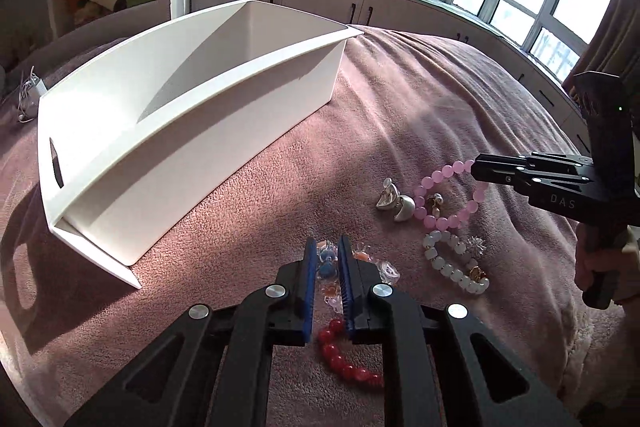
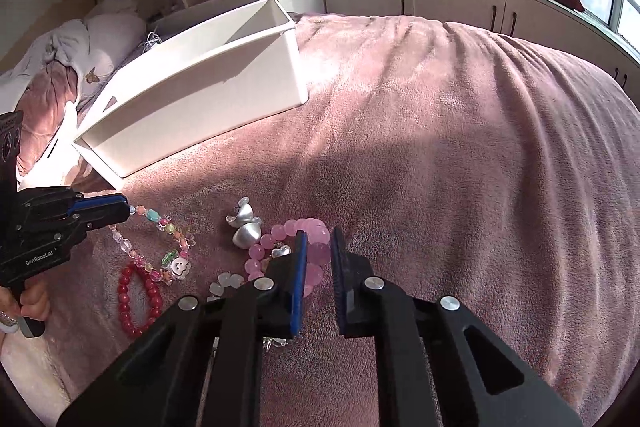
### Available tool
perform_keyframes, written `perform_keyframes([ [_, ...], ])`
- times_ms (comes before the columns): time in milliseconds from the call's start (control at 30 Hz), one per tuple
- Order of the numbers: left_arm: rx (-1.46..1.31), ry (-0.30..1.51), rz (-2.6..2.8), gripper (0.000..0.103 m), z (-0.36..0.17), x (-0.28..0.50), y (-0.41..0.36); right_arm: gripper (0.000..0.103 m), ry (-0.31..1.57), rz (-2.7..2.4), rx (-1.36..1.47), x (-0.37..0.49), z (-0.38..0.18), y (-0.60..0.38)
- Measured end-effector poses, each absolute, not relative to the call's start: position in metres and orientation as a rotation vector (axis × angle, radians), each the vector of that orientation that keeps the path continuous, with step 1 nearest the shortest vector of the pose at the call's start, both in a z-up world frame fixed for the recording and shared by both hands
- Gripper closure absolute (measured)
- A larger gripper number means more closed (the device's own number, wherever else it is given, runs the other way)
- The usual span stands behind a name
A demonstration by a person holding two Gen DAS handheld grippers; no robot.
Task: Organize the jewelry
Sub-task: 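Close the left tool on the crystal bracelet while the right tool grasps the pink bracelet, then carry both held bracelets up and over into the white box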
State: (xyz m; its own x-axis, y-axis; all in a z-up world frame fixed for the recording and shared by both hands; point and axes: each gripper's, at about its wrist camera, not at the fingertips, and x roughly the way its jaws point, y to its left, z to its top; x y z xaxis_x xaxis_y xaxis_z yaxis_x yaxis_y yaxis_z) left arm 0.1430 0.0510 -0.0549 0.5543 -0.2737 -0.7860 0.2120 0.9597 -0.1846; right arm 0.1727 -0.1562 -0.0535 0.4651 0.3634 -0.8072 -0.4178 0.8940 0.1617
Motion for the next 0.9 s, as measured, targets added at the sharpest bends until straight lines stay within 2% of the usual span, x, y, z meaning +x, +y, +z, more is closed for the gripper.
perform_keyframes([
  [367,-0.022,0.854,-0.292,0.087,0.015,0.134,0.073,0.09,0.879,0.54,-0.086,0.161,0.002,-0.14],
  [900,0.037,0.793,-0.227,0.087,0.085,0.167,0.108,0.09,0.783,0.619,-0.139,0.201,0.085,-0.088],
])
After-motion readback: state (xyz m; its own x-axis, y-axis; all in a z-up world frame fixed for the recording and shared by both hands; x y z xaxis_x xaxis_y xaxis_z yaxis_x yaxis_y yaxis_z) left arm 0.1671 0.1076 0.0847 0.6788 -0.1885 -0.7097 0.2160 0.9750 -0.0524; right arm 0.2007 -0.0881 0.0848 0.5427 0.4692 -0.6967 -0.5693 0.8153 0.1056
